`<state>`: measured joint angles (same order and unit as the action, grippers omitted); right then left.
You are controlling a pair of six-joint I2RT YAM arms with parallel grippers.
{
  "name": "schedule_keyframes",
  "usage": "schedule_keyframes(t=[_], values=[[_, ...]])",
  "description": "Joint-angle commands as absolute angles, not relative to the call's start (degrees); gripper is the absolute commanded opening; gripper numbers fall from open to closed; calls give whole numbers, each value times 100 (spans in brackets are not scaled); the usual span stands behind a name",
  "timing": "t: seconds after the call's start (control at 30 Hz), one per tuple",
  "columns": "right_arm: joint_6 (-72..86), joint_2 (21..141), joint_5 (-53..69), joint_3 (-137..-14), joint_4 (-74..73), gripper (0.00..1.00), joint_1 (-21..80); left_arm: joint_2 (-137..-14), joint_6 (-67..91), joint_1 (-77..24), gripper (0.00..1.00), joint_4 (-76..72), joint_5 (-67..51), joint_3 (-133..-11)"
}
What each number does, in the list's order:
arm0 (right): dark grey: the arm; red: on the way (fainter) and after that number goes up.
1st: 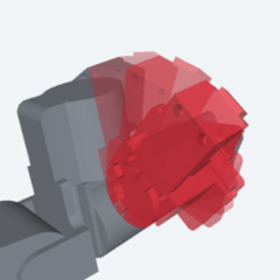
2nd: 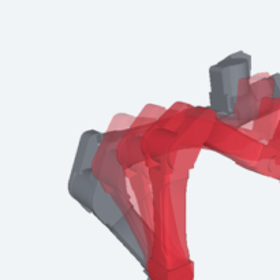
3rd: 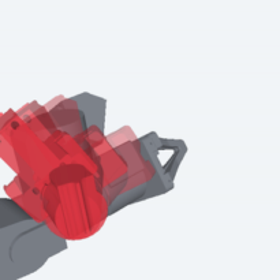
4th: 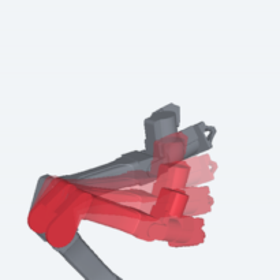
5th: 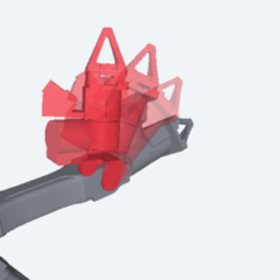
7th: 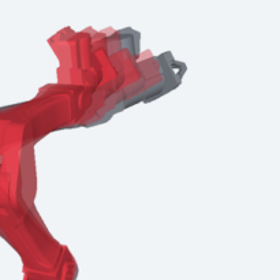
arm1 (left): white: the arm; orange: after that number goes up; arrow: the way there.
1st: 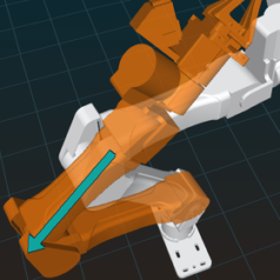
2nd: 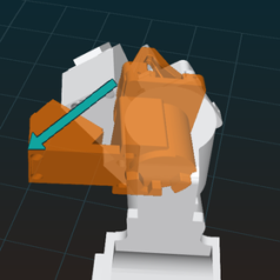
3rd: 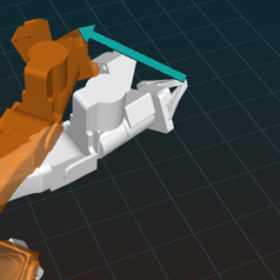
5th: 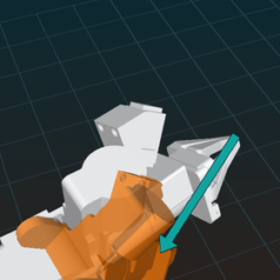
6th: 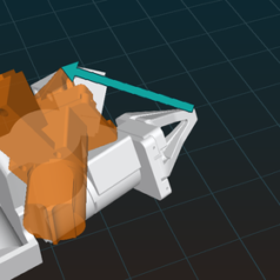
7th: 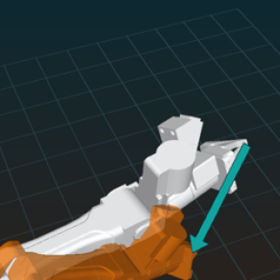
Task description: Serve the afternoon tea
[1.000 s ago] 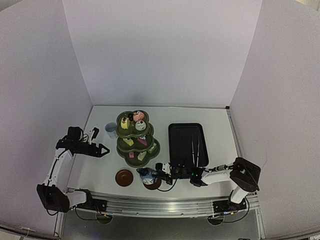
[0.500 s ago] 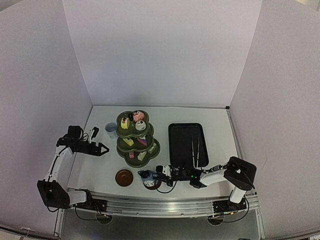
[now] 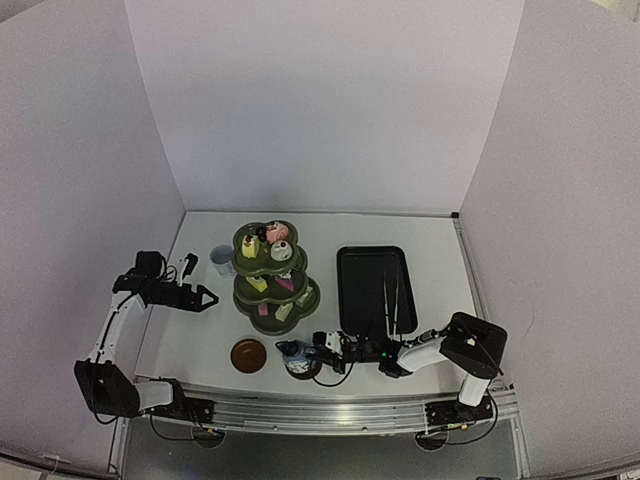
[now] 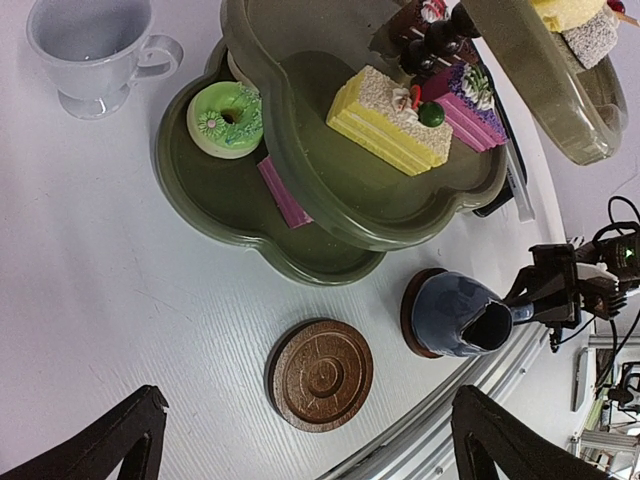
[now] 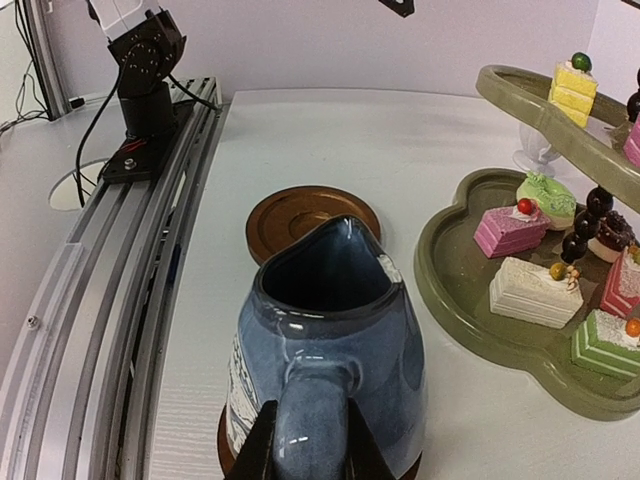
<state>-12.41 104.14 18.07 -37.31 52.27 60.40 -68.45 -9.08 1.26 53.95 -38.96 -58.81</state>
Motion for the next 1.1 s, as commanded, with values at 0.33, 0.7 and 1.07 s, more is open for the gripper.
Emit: schedule_keyframes(t=[0.33, 0.7, 1.07], values=[[-1203, 10291, 1814, -3341, 5730, 25, 6018, -6908, -1006, 179, 99, 5241, -3956, -6171], [-1540, 10032, 1536, -3317, 5258, 24, 6013, -6895, -1042, 195, 100, 5251, -3949, -6154], [-1713, 9786, 1524, -3363, 4563, 28, 6016, -6910, -1046, 202, 100, 5235, -3984, -6161]])
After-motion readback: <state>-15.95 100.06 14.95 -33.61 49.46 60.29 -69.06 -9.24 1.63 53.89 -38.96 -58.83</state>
